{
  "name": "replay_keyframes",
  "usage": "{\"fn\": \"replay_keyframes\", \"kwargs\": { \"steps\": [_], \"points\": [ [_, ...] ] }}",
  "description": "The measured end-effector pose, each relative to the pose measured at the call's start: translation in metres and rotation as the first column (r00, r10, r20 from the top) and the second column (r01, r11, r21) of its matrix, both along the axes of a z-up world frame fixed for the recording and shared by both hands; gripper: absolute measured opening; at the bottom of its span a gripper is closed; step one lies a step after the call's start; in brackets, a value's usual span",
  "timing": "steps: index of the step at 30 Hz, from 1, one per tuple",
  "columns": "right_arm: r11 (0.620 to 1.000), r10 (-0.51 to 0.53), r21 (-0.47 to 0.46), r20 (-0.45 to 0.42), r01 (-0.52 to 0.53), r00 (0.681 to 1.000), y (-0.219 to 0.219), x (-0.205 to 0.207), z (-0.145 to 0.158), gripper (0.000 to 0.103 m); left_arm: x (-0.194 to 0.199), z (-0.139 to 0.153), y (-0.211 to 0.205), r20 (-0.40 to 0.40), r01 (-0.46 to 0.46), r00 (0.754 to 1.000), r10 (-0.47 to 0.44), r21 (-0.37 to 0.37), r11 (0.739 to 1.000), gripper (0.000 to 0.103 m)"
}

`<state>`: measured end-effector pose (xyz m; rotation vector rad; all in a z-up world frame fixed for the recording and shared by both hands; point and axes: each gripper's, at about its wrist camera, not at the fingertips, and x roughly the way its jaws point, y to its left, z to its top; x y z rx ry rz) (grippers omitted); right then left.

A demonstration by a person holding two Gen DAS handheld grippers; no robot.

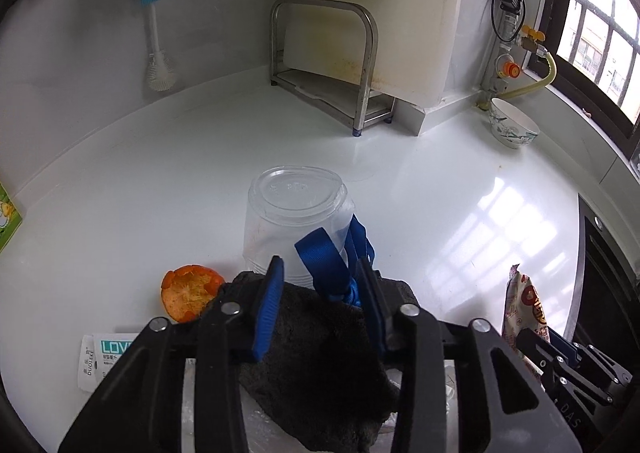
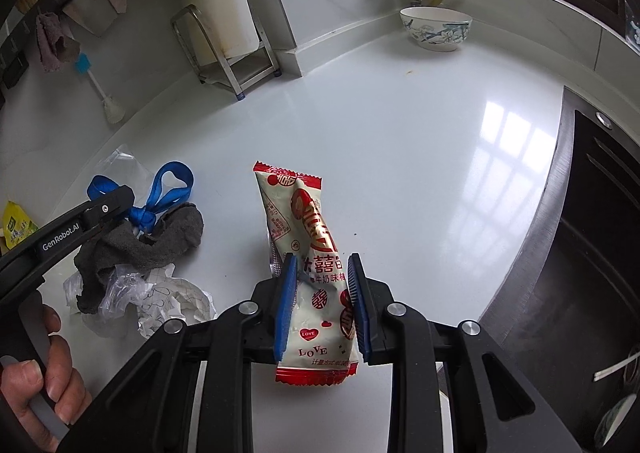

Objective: Collect trash
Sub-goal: 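Grasp the blue ribbon with the left tool while the right tool grasps the red-white snack wrapper, then carry the blue ribbon and snack wrapper over the grey bin with both tools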

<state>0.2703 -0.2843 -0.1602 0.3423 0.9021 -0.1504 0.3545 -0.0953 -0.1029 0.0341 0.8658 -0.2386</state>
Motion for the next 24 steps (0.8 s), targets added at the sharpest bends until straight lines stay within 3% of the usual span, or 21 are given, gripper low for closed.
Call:
{"fn": "replay_keyframes", "kwargs": {
  "steps": [1, 4, 14, 24],
  "points": [
    [1.0, -0.001, 0.002, 0.0, 0.001, 1.0, 0.0, -0.001, 0.0, 0.025, -0.001, 0.001, 0.001, -0.001, 0.006, 1.0, -0.006, -0.008, 1.0, 0.018],
    [1.0, 0.001, 0.005, 0.001, -0.001, 1.0, 0.001, -0.004, 0.0, 0.025, -0.005, 0.004, 0.001, -0.006, 0.03, 1.0, -0.03, -0.023, 0.999, 0.01],
    [1.0, 0.004, 0.006, 0.019, -0.005, 1.0, 0.01, -0.022, 0.018, 0.025, -0.029, 0.042, 0.006, 0.052, 0.082, 0.995, -0.081, -0.033, 0.996, 0.008],
    [1.0, 0.028, -0.003, 0.033, -0.028, 0.999, 0.02, -0.063, 0.049, 0.025, -0.083, 0.07, 0.022, 0.067, 0.077, 0.995, -0.076, -0.018, 0.997, 0.008]
  ]
}}
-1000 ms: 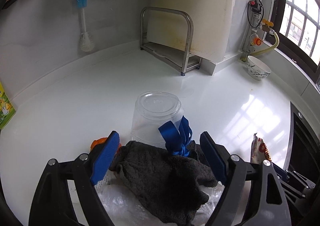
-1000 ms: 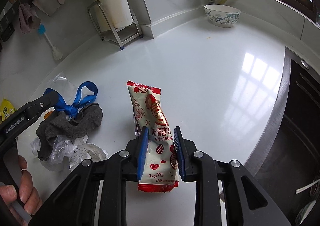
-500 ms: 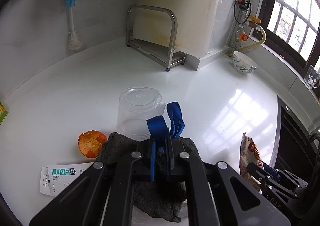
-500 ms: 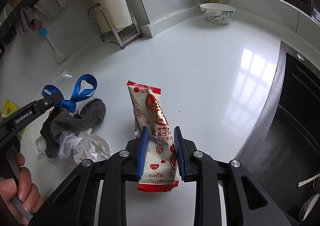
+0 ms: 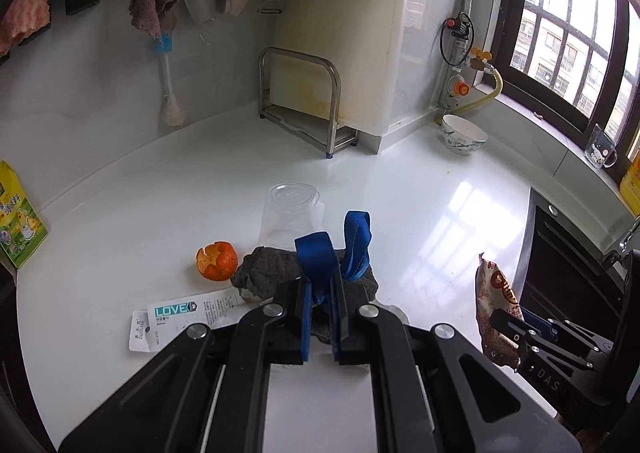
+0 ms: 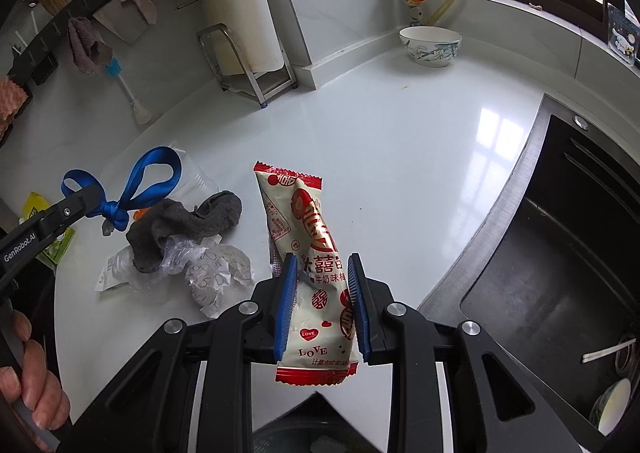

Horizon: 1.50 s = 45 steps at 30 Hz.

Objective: Collect trash
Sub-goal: 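Carry the blue ribbon and snack wrapper over the grey bin with both tools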

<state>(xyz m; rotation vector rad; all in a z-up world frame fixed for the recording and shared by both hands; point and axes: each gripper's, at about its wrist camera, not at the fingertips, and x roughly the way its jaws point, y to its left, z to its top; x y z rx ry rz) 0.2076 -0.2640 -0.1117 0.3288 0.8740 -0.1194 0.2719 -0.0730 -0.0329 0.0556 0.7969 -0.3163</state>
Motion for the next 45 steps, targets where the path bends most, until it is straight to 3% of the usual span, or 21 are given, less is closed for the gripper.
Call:
{"fn": "replay_keyframes", "kwargs": {
  "steps": [10, 23, 32, 45],
  "points": [
    [0.997, 0.078, -0.004, -0.02, -0.078, 0.997, 0.017, -0.067, 0.012, 0.025, -0.083, 0.001, 0.009, -0.021, -0.031, 0.999, 0.031, 0.035, 0.999, 0.008],
    [0.981, 0.19, -0.014, -0.108, -0.193, 0.976, 0.02, -0.156, -0.01, 0.025, -0.186, -0.028, 0.006, -0.101, -0.069, 0.992, 0.076, 0.076, 0.995, 0.008],
    [0.969, 0.24, -0.01, -0.171, -0.245, 0.956, 0.023, -0.197, -0.043, 0.025, -0.235, -0.062, -0.002, -0.168, -0.08, 0.981, 0.094, 0.088, 0.993, 0.008],
    [0.968, 0.246, 0.023, -0.264, -0.249, 0.932, 0.021, -0.213, -0.116, 0.025, -0.257, -0.139, -0.013, -0.284, -0.074, 0.953, 0.101, 0.105, 0.992, 0.008]
  ]
}}
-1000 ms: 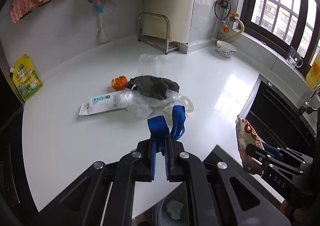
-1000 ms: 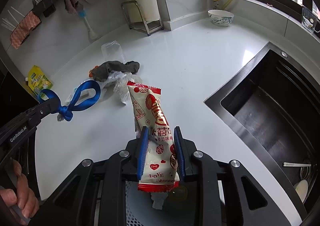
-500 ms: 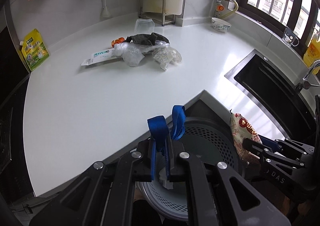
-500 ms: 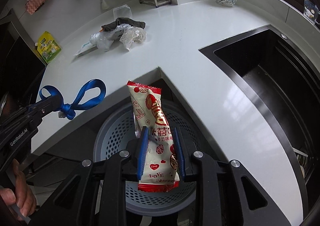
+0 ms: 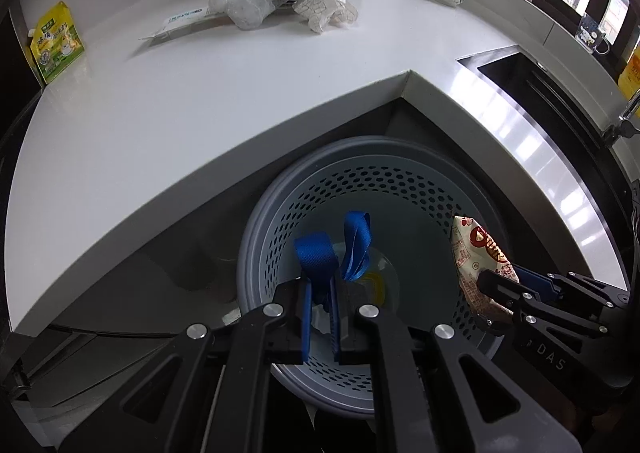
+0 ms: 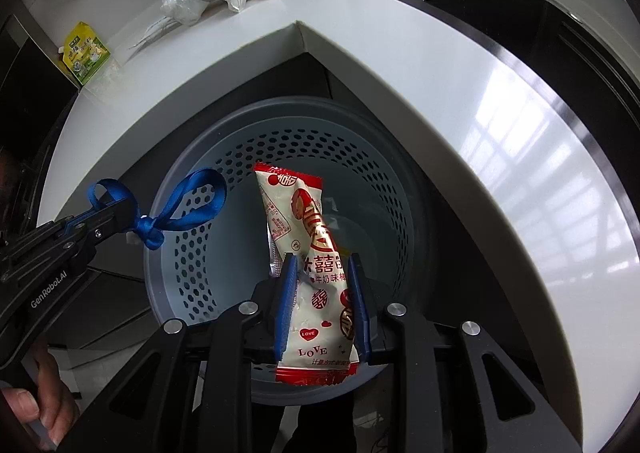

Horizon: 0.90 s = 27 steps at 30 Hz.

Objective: Collect trash
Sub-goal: 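Carry the blue ribbon and snack wrapper over the grey bin with both tools, then open both tools to drop the ribbon and wrapper into the bin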

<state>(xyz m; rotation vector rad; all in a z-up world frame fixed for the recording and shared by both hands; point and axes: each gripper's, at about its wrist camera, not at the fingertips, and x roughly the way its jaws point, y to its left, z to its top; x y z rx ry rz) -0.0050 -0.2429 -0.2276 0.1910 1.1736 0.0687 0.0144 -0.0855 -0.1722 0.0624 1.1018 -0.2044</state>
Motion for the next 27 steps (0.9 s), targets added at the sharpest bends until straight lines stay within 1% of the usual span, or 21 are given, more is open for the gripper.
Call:
{"fn": "replay_keyframes", "kwargs": {
  "steps": [6, 11, 16, 19, 20, 22, 23, 25, 26, 27],
  "points": [
    [1.0, 0.004, -0.008, -0.045, -0.005, 0.999, 0.004, 0.004, -0.035, 0.025, -0.001, -0.027, -0.005, -0.017, 0.005, 1.0, -0.004, 0.015, 1.0, 0.008],
    [1.0, 0.003, 0.002, -0.055, -0.003, 0.998, 0.007, 0.008, -0.052, 0.025, 0.005, -0.048, -0.003, -0.04, 0.002, 0.999, 0.0, 0.037, 0.999, 0.008],
    [0.999, 0.021, -0.037, -0.029, -0.022, 0.999, 0.015, 0.013, -0.055, 0.024, 0.007, -0.062, -0.002, -0.069, -0.002, 0.998, 0.005, 0.044, 0.999, 0.008],
    [1.0, 0.015, -0.023, -0.016, -0.015, 1.0, 0.016, 0.015, -0.052, 0.024, 0.009, -0.064, -0.001, -0.08, -0.006, 0.997, 0.01, 0.051, 0.999, 0.011],
    [1.0, 0.014, -0.022, -0.008, -0.014, 1.0, 0.015, 0.015, -0.05, 0.027, 0.008, -0.063, 0.0, -0.079, -0.01, 0.997, 0.013, 0.049, 0.999, 0.012],
    [0.999, 0.018, -0.032, 0.003, -0.018, 1.0, 0.014, 0.014, -0.048, 0.029, 0.008, -0.061, 0.001, -0.073, -0.013, 0.997, 0.017, 0.05, 0.999, 0.021],
    [0.999, 0.02, -0.035, 0.005, -0.02, 1.0, 0.012, 0.013, -0.046, 0.029, 0.007, -0.06, 0.001, -0.068, -0.016, 0.997, 0.019, 0.052, 0.999, 0.024],
    [0.999, 0.023, -0.037, 0.008, -0.022, 1.0, 0.01, 0.013, -0.043, 0.031, 0.007, -0.057, 0.002, -0.059, -0.02, 0.998, 0.023, 0.058, 0.998, 0.035],
    [0.999, 0.023, -0.04, 0.012, -0.023, 1.0, 0.01, 0.013, -0.041, 0.033, 0.007, -0.055, 0.003, -0.054, -0.022, 0.998, 0.025, 0.058, 0.998, 0.037],
    [0.999, 0.023, -0.042, 0.017, -0.022, 1.0, 0.009, 0.013, -0.038, 0.034, 0.007, -0.053, 0.003, -0.049, -0.024, 0.998, 0.027, 0.059, 0.998, 0.044]
  ]
}}
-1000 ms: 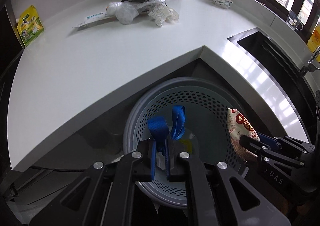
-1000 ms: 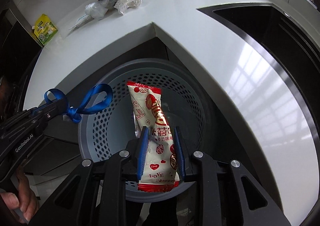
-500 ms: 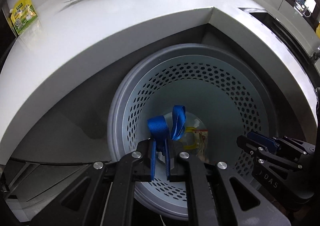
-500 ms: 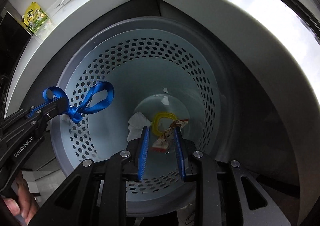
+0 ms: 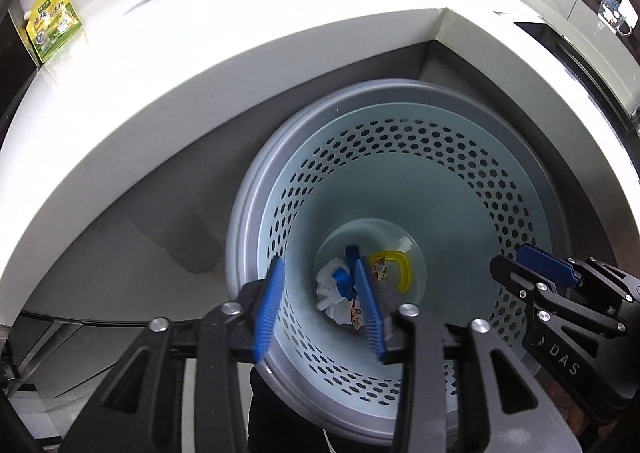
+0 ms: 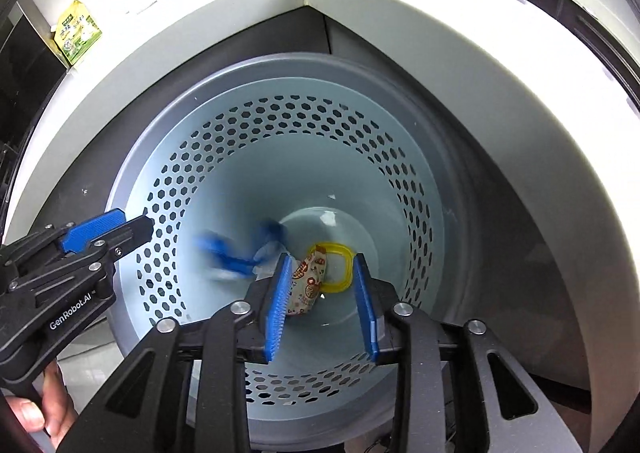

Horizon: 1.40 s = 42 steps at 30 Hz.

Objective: Collect trash
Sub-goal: 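Open both tools to drop the ribbon and wrapper into the bin, then move both tools back toward the grey cloth and plastic bags on the counter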

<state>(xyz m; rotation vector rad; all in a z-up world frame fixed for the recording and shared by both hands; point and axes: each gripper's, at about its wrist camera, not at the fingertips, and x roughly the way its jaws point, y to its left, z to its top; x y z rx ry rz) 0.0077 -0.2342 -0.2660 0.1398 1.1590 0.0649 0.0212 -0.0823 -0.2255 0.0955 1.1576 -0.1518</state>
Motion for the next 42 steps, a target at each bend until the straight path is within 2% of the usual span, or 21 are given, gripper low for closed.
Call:
{"fn": "replay_keyframes", "kwargs": {
  "steps": [1, 9, 12, 17, 21, 27, 32, 37, 42],
  "points": [
    [1.0, 0.0, 0.0, 0.002, 0.0, 1.0, -0.001, 0.0, 0.002, 0.035, 0.0, 0.002, 0.001, 0.006, -0.002, 1.0, 0.002, 0.0, 1.0, 0.049],
    [1.0, 0.002, 0.025, -0.001, -0.002, 1.0, -0.001, -0.005, 0.018, 0.035, -0.001, 0.023, 0.007, 0.013, -0.009, 1.0, 0.009, 0.001, 1.0, 0.051],
    [0.999, 0.006, 0.033, 0.003, -0.006, 1.0, 0.0, -0.007, 0.03, 0.036, -0.003, 0.039, 0.007, 0.031, -0.012, 0.999, 0.012, -0.003, 1.0, 0.058],
    [0.999, -0.002, 0.05, 0.035, 0.0, 0.999, 0.001, -0.003, 0.055, 0.039, 0.003, 0.074, 0.018, 0.074, -0.02, 0.997, 0.022, -0.021, 1.0, 0.059],
    [0.998, -0.019, 0.061, 0.085, 0.014, 0.996, 0.0, 0.004, 0.083, 0.043, 0.012, 0.104, 0.028, 0.129, -0.028, 0.991, 0.032, -0.036, 0.999, 0.064],
    [0.996, -0.048, 0.082, 0.16, 0.035, 0.986, 0.003, 0.027, 0.123, 0.047, 0.035, 0.149, 0.046, 0.212, -0.038, 0.976, 0.049, -0.055, 0.998, 0.065],
    [0.996, -0.055, 0.085, 0.218, 0.037, 0.974, 0.012, 0.057, 0.155, 0.049, 0.061, 0.175, 0.064, 0.268, -0.051, 0.961, 0.067, -0.064, 0.997, 0.07],
    [0.996, -0.063, 0.082, 0.256, 0.043, 0.964, 0.03, 0.095, 0.167, 0.049, 0.092, 0.185, 0.084, 0.288, -0.064, 0.954, 0.083, -0.076, 0.995, 0.071],
    [0.996, -0.074, 0.074, 0.276, 0.056, 0.958, 0.041, 0.137, 0.17, 0.05, 0.123, 0.182, 0.095, 0.296, -0.057, 0.952, 0.076, -0.072, 0.996, 0.071]
  ]
}}
